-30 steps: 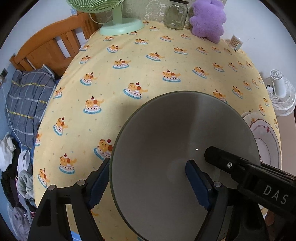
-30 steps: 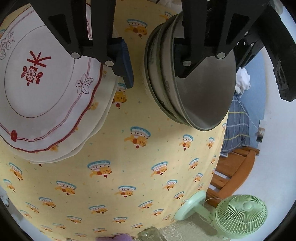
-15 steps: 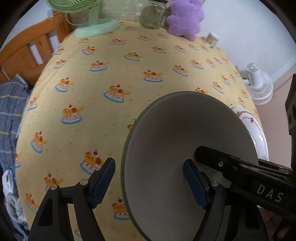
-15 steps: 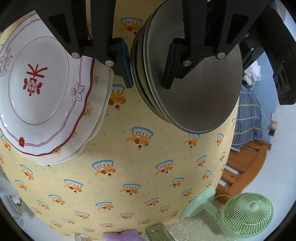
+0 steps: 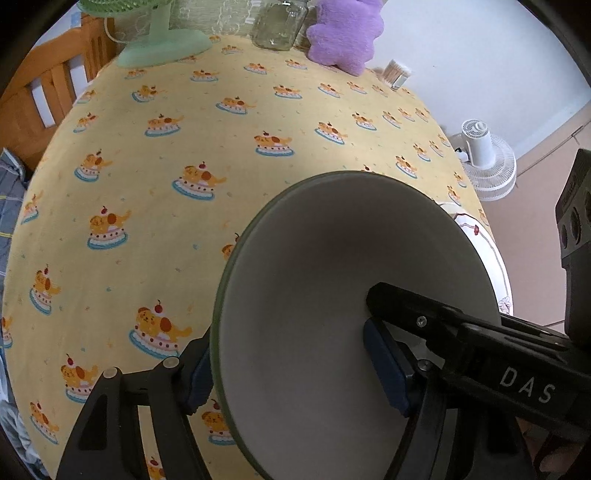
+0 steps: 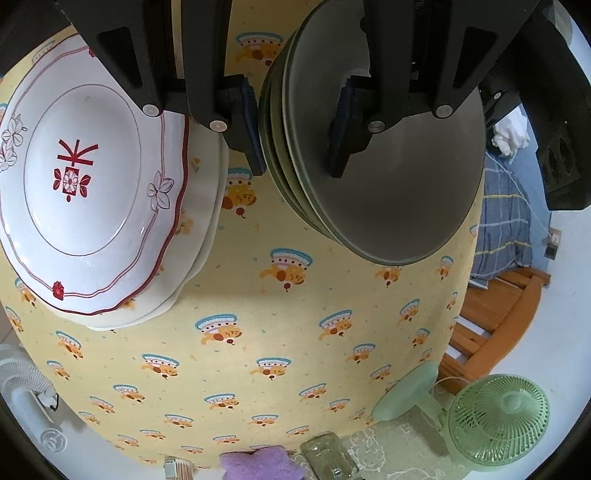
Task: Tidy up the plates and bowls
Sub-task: 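Lift the nested bowl stack with both tools, then carry the bowl stack over the red-rimmed plate stack with both tools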
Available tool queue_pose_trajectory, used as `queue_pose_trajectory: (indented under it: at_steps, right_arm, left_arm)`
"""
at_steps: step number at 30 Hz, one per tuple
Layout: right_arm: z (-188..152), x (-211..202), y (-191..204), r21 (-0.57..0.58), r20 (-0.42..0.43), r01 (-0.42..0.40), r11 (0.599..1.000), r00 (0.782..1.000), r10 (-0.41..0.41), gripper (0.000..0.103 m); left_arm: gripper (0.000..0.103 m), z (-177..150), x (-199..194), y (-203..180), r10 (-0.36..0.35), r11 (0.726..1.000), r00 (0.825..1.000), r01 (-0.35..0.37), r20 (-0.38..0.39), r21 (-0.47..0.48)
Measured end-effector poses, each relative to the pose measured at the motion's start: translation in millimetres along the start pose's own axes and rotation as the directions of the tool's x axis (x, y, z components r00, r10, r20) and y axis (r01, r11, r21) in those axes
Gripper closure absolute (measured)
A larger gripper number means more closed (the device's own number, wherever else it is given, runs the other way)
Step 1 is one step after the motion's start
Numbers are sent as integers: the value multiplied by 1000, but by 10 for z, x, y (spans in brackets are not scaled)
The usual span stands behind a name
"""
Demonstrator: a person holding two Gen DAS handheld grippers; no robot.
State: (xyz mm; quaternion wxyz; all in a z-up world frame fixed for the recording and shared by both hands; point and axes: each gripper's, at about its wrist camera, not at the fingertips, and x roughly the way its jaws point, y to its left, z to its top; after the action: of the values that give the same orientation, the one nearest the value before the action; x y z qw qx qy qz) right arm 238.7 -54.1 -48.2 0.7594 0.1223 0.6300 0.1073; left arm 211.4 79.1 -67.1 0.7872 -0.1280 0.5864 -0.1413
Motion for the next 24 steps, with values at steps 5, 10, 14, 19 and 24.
queue_pose_trajectory:
  at_steps: [5,10,14,19,24]
  right_arm:
    - [7,19,47,-33,-17,13,999,1000,-13,61]
    - [28,27,55,-34,-36,12,999,999,-13,60]
    - [2,18,47,-20,-46,11,1000,999,-12,60]
    - [-73,-1,35,19,-67,11,1000,998,-9,60]
    - [-161,-91,65,55,-58,23,998,998,-20,60]
  left_arm:
    - [32,-14,15,-38,-31,1000,999,31,-24,-1]
    - [32,-21,10,-49,-18,1000,999,18,-31,-16]
    - [33,-42,1,-53,-17,1000,999,17,-44,-15]
    - [33,-108,-35,-61,-20,1000,997,19,-70,-15]
    - [33,-147,-115,-84,-33,999,997,34,-73,13]
